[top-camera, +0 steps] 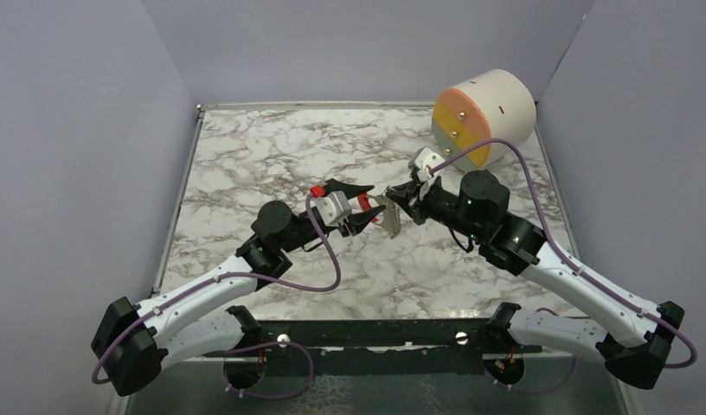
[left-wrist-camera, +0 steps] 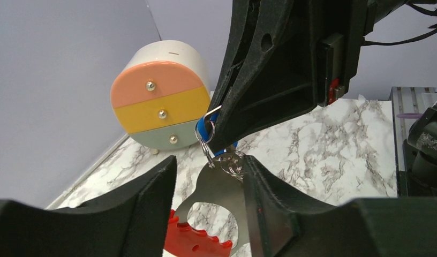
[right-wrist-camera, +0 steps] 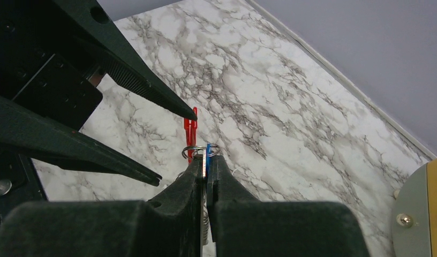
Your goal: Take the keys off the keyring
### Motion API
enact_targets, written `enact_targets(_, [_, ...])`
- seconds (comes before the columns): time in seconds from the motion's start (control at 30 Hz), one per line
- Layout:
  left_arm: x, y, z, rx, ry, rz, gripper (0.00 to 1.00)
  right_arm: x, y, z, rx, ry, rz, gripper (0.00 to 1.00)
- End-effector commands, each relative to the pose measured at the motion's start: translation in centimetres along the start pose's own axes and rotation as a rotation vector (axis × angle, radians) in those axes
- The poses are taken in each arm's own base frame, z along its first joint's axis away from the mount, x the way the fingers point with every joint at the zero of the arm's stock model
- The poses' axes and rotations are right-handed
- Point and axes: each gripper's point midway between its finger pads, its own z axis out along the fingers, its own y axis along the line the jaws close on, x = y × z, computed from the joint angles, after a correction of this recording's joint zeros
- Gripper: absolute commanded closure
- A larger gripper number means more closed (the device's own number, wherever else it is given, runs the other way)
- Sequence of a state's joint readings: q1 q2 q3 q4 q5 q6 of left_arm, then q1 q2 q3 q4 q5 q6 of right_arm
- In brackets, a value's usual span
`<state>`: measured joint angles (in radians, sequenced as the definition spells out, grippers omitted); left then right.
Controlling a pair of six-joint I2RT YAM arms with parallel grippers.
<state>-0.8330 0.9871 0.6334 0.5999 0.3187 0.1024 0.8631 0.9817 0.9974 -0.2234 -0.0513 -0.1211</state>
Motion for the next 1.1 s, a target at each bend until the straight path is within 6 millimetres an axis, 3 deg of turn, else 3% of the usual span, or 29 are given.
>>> enact_targets(0.0, [-2.3, 0.1, 0.6, 0.011, -0.072, 0.018, 0.54, -1.2, 0.6, -0.2, -0.028, -0.051, -0.003, 0.99])
enact_targets(0.13, [-2.2, 0.1, 0.8, 0.012, -0.073, 0.013, 0.65, -1.1, 0.7, -0.2, -0.033, -0.051, -0.003, 0.99])
enact_targets(0.4, [-1.7, -0.1, 1.3, 0.025, -0.071, -0.005, 0.66, -1.2, 0.9, -0.2, -0.038, -0.054, -0.004, 0.99])
enact_targets(0.6, [-1.8, 0.0, 1.4, 0.018, -0.08, -0.009, 0.74, -1.2, 1.2, -0.2, -0.051, -0.053, -0.003, 0.99])
enact_targets(0.87, [-1.7, 0.2, 1.7, 0.013, -0.082, -0.006, 1.0, -1.2, 1.3, -0.3, -0.054, -0.057, 0.001, 0.99])
enact_targets(1.07, [-2.1, 1.3, 0.7, -0.063, -0.091, 0.018, 1.0, -1.1, 0.9, -0.7, -0.029, -0.057, 0.003, 0.99])
